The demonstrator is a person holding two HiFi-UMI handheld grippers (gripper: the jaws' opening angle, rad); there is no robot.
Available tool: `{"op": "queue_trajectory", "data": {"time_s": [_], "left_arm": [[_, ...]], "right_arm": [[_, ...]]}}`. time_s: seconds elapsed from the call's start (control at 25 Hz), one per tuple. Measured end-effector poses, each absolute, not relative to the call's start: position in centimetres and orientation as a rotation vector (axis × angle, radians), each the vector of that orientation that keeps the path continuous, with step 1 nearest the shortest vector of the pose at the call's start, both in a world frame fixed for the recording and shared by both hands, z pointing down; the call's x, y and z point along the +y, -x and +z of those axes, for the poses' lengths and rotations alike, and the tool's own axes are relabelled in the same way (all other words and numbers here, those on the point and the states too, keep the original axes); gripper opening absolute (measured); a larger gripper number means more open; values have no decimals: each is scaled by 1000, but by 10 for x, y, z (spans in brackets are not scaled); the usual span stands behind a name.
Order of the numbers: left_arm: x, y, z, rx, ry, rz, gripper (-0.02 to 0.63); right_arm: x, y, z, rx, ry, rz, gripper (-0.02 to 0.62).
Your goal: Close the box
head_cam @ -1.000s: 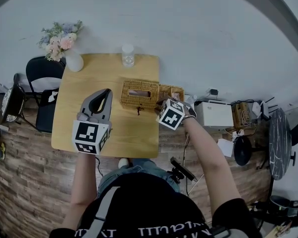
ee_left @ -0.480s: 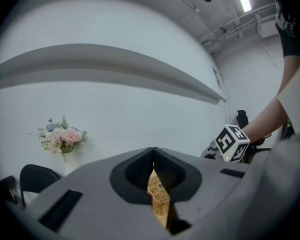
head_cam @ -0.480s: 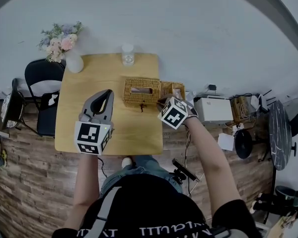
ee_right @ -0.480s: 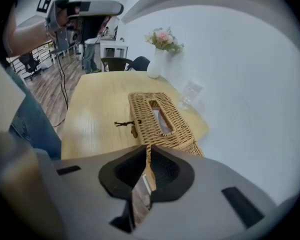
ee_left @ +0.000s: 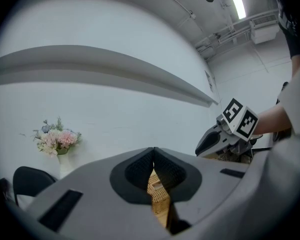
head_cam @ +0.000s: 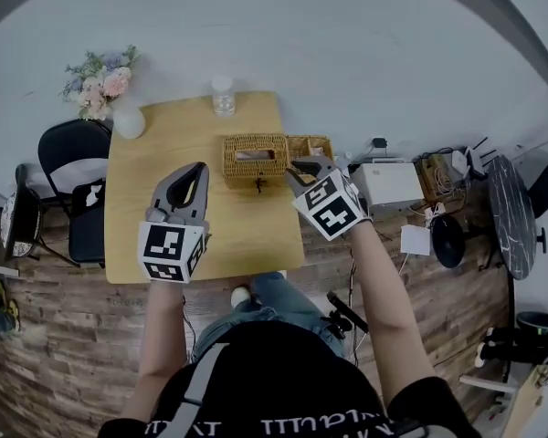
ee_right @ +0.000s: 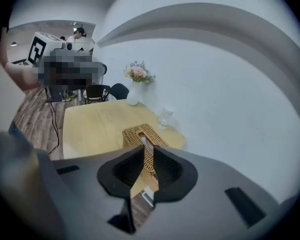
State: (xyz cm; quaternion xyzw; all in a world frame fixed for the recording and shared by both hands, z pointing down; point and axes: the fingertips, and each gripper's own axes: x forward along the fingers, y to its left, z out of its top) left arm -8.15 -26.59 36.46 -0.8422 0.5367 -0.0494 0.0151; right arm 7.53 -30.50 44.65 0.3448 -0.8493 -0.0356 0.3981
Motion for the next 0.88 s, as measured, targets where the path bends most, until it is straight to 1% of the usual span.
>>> {"op": "queue_trajectory", "data": {"time_s": [0.2, 0.36, 0.44, 0.6, 0.88], "left_arm": [[-265, 76, 353, 1666, 2601, -120, 12], [-268, 74, 344, 1671, 2565, -113, 12], [-272, 76, 340, 1694, 2542, -100, 12], [-277, 80, 329, 1747, 2515, -44, 12], [-274, 66, 308, 1744, 2454, -44, 12]], "right_arm": [[-291, -74, 414, -2255, -1021, 1, 76], [-281, -87, 388, -2353, -1189, 110, 77], [-278, -95, 379, -2363, -1207, 81, 76], [-282, -118, 355, -2372, -1315, -6, 20], [-286, -140, 314, -2472, -1433, -71, 14]]}}
